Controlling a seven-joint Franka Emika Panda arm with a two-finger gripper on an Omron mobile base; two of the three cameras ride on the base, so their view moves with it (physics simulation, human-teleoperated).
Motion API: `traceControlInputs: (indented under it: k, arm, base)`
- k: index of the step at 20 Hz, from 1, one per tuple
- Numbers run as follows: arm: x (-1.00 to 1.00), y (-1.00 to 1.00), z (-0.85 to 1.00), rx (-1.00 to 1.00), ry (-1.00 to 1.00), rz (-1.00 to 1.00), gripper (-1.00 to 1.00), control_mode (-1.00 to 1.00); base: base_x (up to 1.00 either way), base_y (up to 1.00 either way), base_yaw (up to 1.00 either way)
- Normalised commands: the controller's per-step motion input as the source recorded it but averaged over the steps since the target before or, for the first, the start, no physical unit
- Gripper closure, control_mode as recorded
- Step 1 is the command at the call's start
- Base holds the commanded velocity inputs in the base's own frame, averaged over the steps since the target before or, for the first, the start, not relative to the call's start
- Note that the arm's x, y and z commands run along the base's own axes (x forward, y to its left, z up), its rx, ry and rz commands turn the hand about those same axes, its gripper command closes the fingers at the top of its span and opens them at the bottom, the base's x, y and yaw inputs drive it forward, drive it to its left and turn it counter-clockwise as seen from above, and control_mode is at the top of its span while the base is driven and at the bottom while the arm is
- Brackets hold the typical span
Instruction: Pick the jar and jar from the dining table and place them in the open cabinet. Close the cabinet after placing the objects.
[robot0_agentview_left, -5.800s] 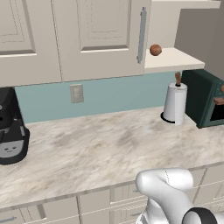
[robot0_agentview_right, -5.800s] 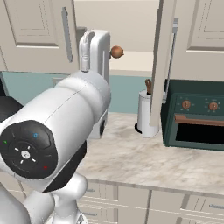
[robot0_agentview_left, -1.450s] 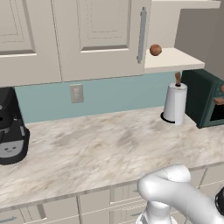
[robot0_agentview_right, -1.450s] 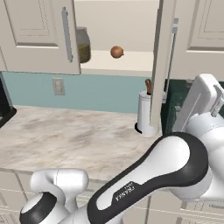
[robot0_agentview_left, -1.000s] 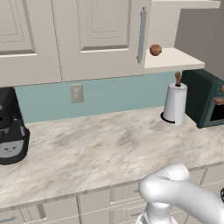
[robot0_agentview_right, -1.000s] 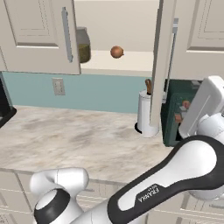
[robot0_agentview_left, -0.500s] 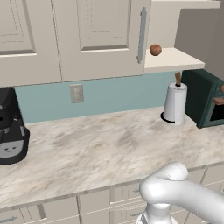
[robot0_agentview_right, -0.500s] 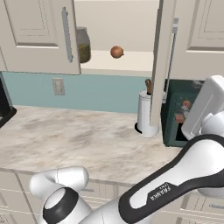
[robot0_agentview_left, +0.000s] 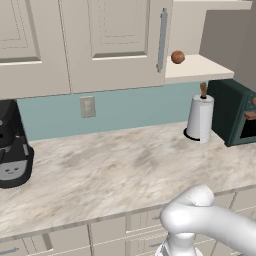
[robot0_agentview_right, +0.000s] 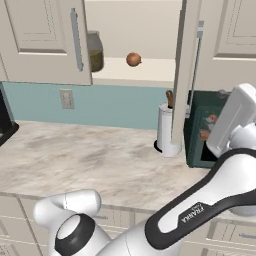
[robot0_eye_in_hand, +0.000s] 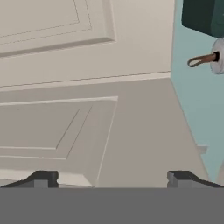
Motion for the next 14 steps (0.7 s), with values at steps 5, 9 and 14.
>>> traceControlInputs:
  k: [5,9,14]
  arm:
    - [0.19,0.0,-0.04,0.0,-0.06,0.06,-1.0,-1.0]
    - [0.1,0.0,-0.01,0.0,-0.06,0.06,-1.0,-1.0]
    - [0.0,0.08,0.0,0.0,-0.02,0.07,-1.0,-1.0]
  base:
    - [0.0,0.0,0.0]
    - [0.0,0.0,0.0]
    - [0.0,0.0,0.0]
